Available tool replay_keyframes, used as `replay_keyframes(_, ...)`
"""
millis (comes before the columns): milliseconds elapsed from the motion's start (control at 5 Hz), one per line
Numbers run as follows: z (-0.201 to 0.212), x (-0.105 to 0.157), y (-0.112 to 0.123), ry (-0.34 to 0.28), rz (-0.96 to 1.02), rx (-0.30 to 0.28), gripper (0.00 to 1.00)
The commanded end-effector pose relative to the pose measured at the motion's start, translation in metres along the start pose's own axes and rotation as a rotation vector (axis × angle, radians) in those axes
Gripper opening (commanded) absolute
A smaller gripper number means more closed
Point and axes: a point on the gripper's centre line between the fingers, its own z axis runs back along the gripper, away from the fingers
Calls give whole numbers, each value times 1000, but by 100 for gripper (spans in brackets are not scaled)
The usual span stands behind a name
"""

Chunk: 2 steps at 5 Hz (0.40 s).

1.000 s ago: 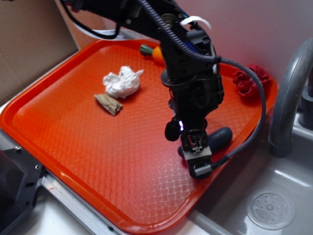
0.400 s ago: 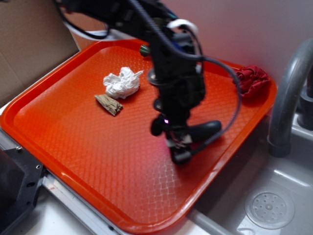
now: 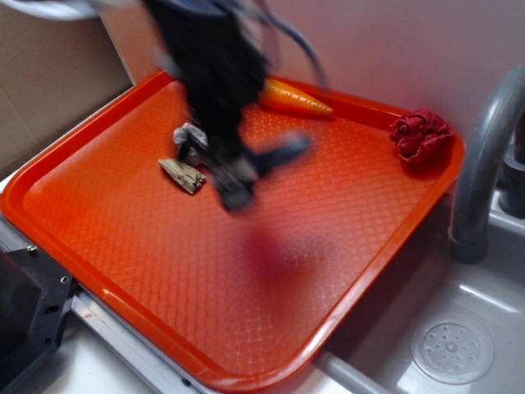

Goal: Grab the plastic pickle.

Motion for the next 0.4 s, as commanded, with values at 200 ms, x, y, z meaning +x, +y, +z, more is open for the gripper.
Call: replay_keyframes(200,109,-57,66,52,488,-16,0)
